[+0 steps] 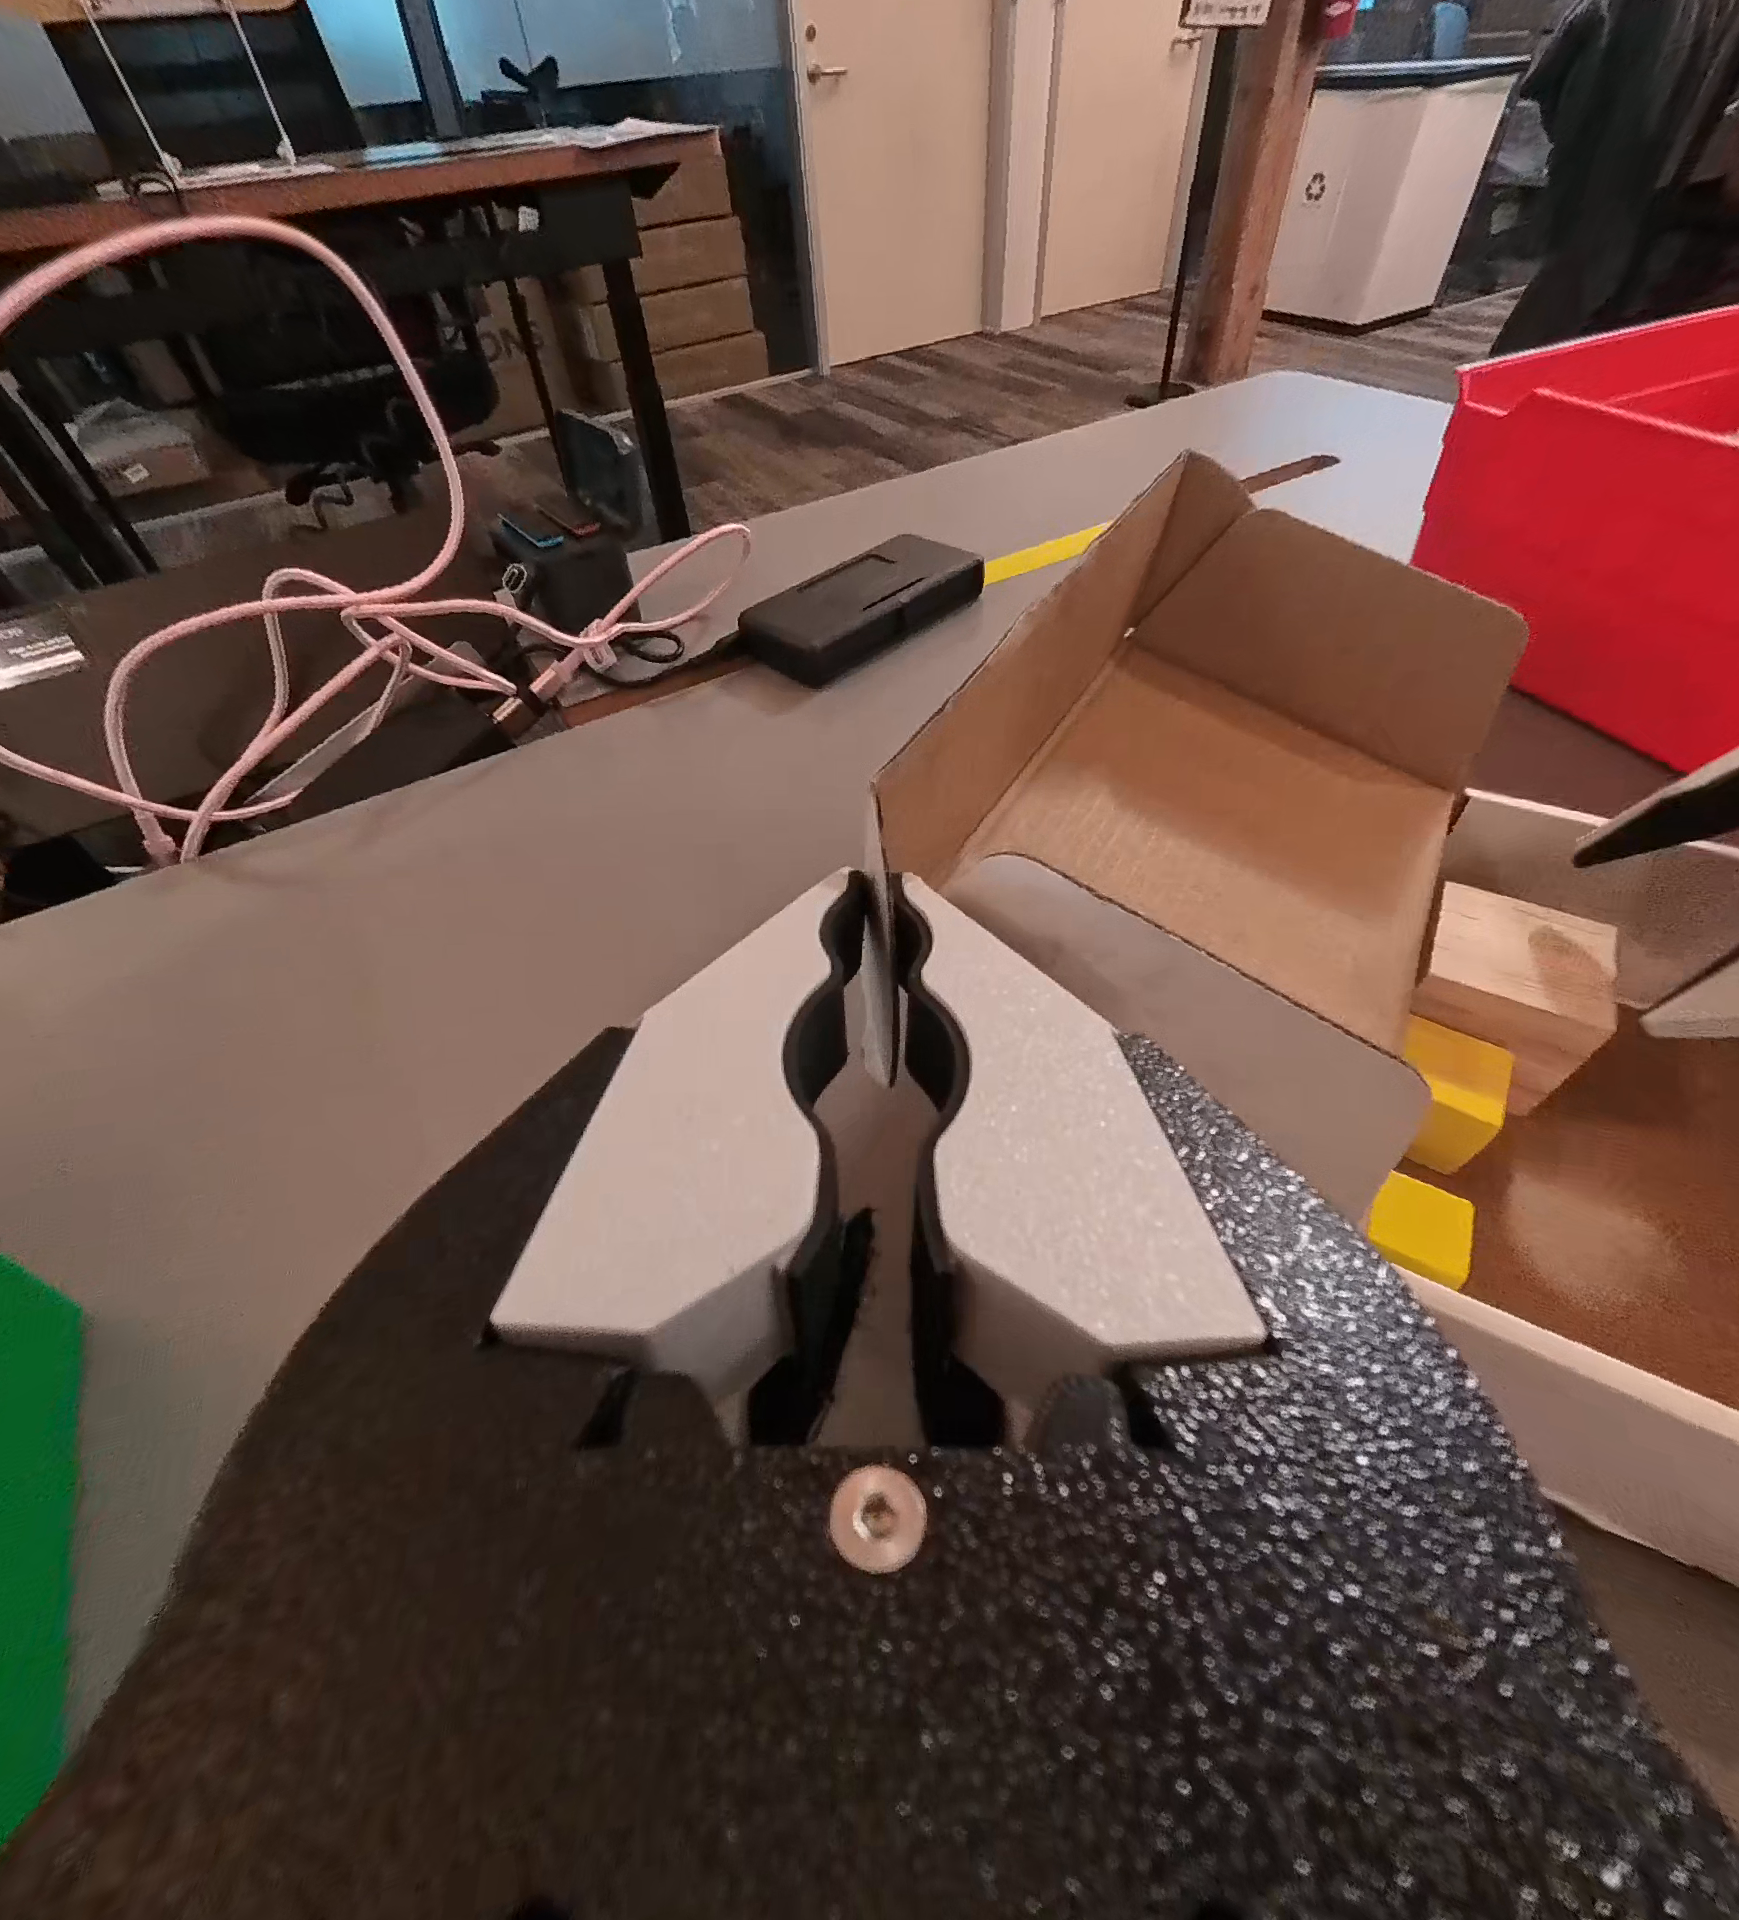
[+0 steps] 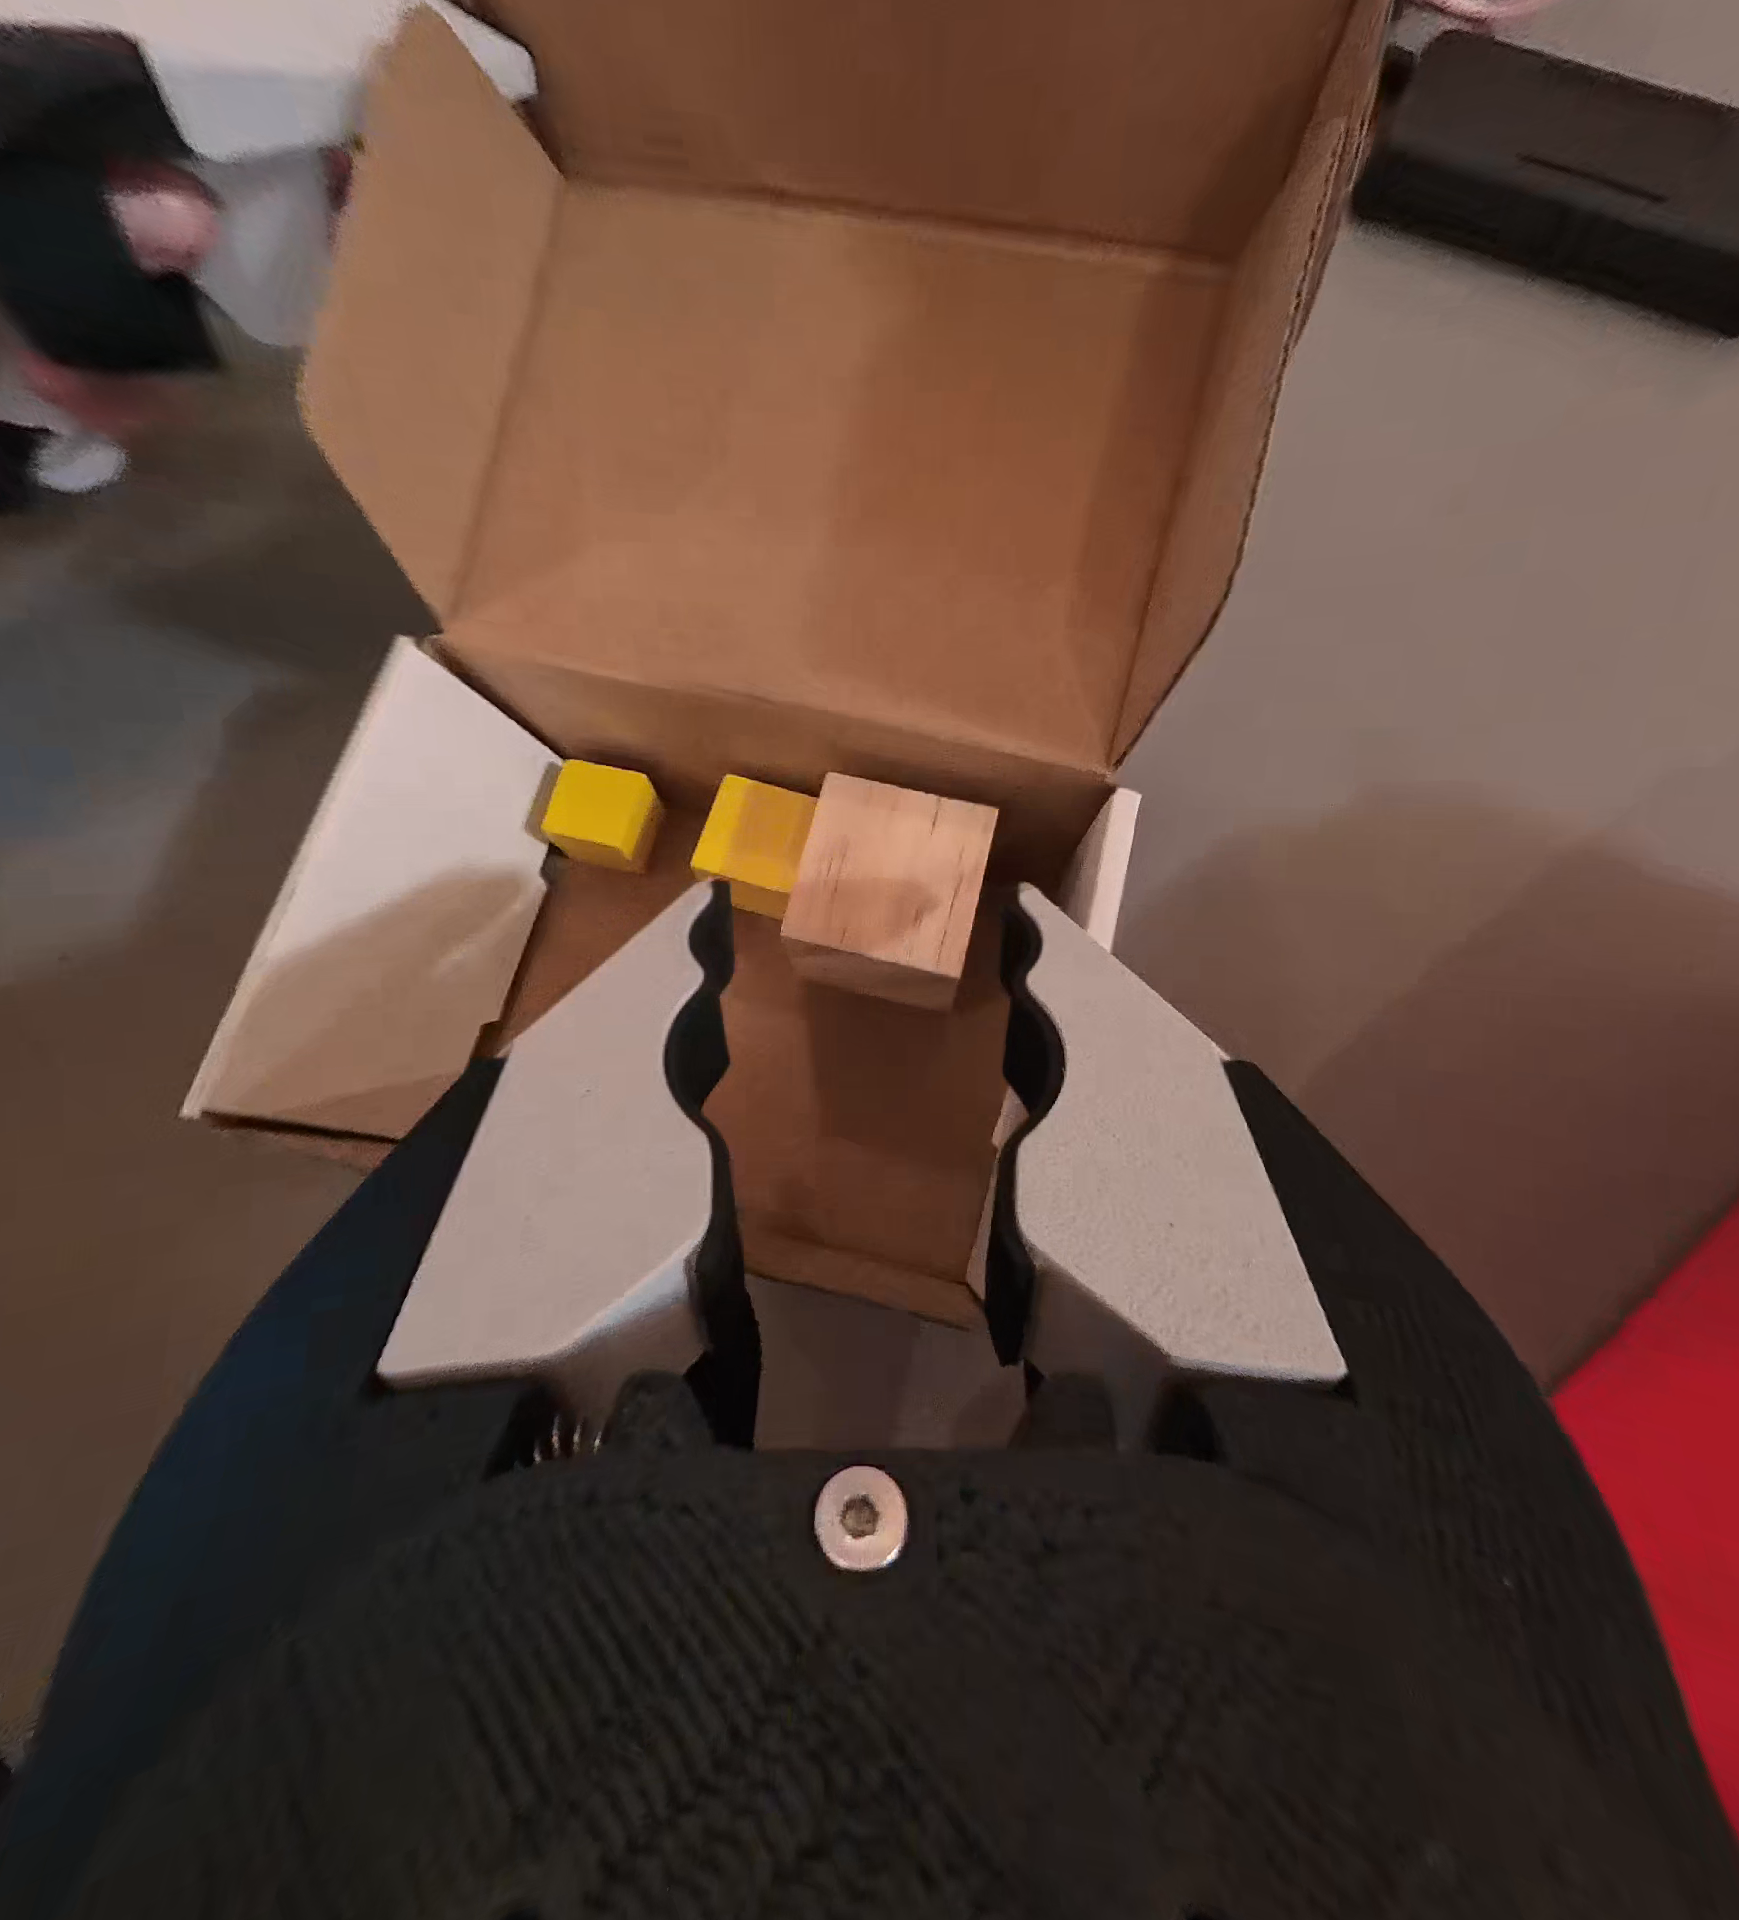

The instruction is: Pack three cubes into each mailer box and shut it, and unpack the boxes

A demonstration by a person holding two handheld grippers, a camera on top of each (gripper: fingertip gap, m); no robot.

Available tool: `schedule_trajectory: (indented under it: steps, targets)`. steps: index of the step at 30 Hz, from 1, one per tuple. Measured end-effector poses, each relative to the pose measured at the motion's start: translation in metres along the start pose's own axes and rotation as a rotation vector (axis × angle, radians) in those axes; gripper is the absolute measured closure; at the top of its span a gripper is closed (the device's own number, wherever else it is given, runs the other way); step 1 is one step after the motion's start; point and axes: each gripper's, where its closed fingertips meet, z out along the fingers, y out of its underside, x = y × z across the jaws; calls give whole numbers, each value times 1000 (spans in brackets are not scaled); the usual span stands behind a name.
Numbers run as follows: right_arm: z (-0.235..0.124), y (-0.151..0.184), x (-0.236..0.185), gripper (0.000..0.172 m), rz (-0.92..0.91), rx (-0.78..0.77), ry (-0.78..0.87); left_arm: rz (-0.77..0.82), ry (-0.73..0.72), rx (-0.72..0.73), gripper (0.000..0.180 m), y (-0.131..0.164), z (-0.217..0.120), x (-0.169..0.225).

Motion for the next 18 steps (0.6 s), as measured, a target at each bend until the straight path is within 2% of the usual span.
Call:
schedule_trajectory:
  steps: [7, 9, 11, 14, 18]
  targets:
    - [18, 13, 9, 117, -13, -249, 120, 21, 14, 7, 179, -4, -4, 4]
    - [20, 15, 12, 128, -13, -283, 127, 28, 16, 12, 179, -6, -5, 4]
    - [19, 16, 13, 132, -19, -305, 116, 41, 12, 13, 179, -6, -5, 5]
    - [18, 13, 9, 132, -64, -286, 99, 61, 2, 12, 179, -6, -5, 5]
    - [1, -2, -4, 133, -75, -164, 70, 67, 1, 17, 179, -8, -6, 4]
